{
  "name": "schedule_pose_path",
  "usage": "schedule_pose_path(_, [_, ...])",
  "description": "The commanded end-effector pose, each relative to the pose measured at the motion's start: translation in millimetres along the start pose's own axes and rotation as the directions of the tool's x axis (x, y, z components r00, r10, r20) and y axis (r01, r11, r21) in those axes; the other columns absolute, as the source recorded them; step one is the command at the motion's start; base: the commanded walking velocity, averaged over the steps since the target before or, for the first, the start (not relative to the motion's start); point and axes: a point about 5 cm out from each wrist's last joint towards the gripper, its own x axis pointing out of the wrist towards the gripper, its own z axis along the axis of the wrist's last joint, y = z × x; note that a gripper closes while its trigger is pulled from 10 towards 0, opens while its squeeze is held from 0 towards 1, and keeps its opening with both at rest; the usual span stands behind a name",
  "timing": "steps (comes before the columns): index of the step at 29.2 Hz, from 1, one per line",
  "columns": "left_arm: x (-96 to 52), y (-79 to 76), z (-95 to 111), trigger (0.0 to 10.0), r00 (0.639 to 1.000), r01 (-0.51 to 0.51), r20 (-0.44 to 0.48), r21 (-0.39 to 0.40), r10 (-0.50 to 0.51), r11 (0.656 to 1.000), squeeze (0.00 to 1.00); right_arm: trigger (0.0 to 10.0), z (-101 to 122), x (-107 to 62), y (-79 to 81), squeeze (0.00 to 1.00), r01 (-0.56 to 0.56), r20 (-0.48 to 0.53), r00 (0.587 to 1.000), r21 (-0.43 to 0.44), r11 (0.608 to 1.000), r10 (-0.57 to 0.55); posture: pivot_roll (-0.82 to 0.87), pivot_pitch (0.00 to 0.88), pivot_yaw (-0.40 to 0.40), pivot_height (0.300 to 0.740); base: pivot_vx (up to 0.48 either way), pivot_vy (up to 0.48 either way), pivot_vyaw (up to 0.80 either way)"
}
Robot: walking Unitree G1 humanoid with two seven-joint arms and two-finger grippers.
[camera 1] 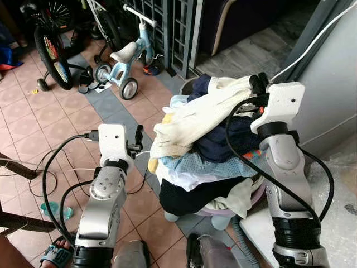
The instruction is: Clothes washing
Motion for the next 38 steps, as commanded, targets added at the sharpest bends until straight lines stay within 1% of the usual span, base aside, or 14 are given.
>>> schedule_pose_path(1, [-1.5,-1.0,-5.1,10.0,1.000,-0.007,-0.016,0.013,0.007,1.000,0.00,7.9,-15.8,-12.8,5.5,0.00,-0.061,-0.080,0.995,-0.025,0.998,0.059,-0.02,0.134,-0.007,0.740,0.000,0.000,0.00])
schedule_pose_path(2, [-1.5,-1.6,-5.0,10.0,1.000,-0.003,-0.015,0.013,0.004,1.000,0.00,9.5,-19.4,-16.2,7.1,0.00,-0.075,-0.093,0.993,-0.021,0.997,0.072,-0.02,0.135,-0.007,0.740,0.000,0.000,0.00])
schedule_pose_path(3, [-1.6,-2.2,-4.7,10.0,1.000,0.001,-0.015,0.013,-0.001,1.000,0.00,10.0,-22.9,-20.6,8.8,0.56,-0.086,-0.105,0.991,-0.019,0.996,0.084,-0.02,0.137,-0.007,0.740,0.000,0.000,0.00])
schedule_pose_path(4, [-1.7,-2.2,-4.6,10.0,1.000,0.001,-0.014,0.013,-0.001,1.000,0.00,10.0,-24.9,-23.2,10.4,1.00,-0.099,-0.114,0.989,-0.006,0.995,0.098,-0.02,0.137,-0.007,0.740,0.000,0.000,0.00])
schedule_pose_path(8, [-2.5,-0.8,-5.2,10.0,1.000,-0.005,-0.018,0.015,0.006,1.000,0.00,10.0,-27.8,-30.4,15.7,1.00,-0.149,-0.138,0.979,0.009,0.989,0.149,-0.02,0.139,-0.008,0.740,0.000,0.000,0.00])
schedule_pose_path(13, [-2.7,-1.2,-6.4,10.0,1.000,0.001,-0.022,0.015,-0.001,1.000,0.00,10.0,-31.6,-32.3,16.7,1.00,-0.200,-0.160,0.968,-0.041,0.979,0.191,-0.02,0.134,-0.008,0.740,0.000,0.000,0.00])
schedule_pose_path(21, [-1.3,-2.2,-5.9,10.0,1.000,0.009,-0.021,0.017,-0.009,1.000,0.00,10.0,-23.8,-20.8,1.4,1.00,-0.153,-0.114,0.984,-0.174,0.973,0.135,-0.02,0.127,-0.007,0.740,0.000,0.000,0.00])
schedule_pose_path(23, [-1.1,-2.6,-5.8,10.0,1.000,0.012,-0.021,0.018,-0.012,1.000,0.00,10.0,-27.5,-20.1,-2.8,1.00,-0.131,-0.132,0.986,-0.211,0.969,0.105,-0.02,0.126,-0.008,0.740,0.000,0.000,0.00])
schedule_pose_path(28, [-0.7,-1.1,-7.1,10.0,0.999,0.012,-0.032,0.021,-0.011,1.000,0.00,10.0,-55.8,-26.7,5.1,1.00,-0.200,-0.309,0.940,-0.155,0.967,0.145,-0.01,0.129,-0.009,0.740,0.000,0.000,0.00])
schedule_pose_path(29, [-0.7,-1.2,-7.2,10.0,0.999,0.012,-0.033,0.021,-0.012,1.000,0.00,10.0,-58.2,-28.8,8.3,0.55,-0.196,-0.318,0.936,-0.124,0.973,0.149,-0.01,0.129,-0.009,0.740,0.000,0.000,0.00])
schedule_pose_path(30, [-0.7,-1.3,-7.3,10.0,0.999,0.012,-0.033,0.021,-0.012,1.000,0.00,10.0,-58.7,-29.3,9.1,0.55,-0.195,-0.320,0.936,-0.116,0.974,0.149,-0.01,0.129,-0.009,0.740,0.000,0.000,0.00])
schedule_pose_path(31, [-1.1,-1.4,-7.4,10.0,0.999,0.012,-0.034,0.020,-0.011,1.000,0.00,1.8,-62.1,-31.9,13.5,0.00,-0.216,-0.334,0.927,-0.106,0.971,0.170,-0.01,0.129,-0.009,0.740,0.000,0.000,0.00])
schedule_pose_path(32, [-1.1,-1.4,-7.4,10.0,0.999,0.011,-0.034,0.019,-0.011,1.000,0.00,0.0,-63.0,-32.5,15.1,0.00,-0.219,-0.337,0.925,-0.091,0.972,0.177,-0.01,0.129,-0.010,0.740,0.000,0.000,0.00])
schedule_pose_path(38, [-0.9,-1.2,-7.7,10.0,0.999,0.010,-0.037,0.019,-0.009,1.000,0.00,0.0,-71.2,-37.5,20.6,0.00,-0.217,-0.393,0.900,-0.021,0.976,0.191,-0.01,0.130,-0.009,0.740,0.000,0.000,0.00])
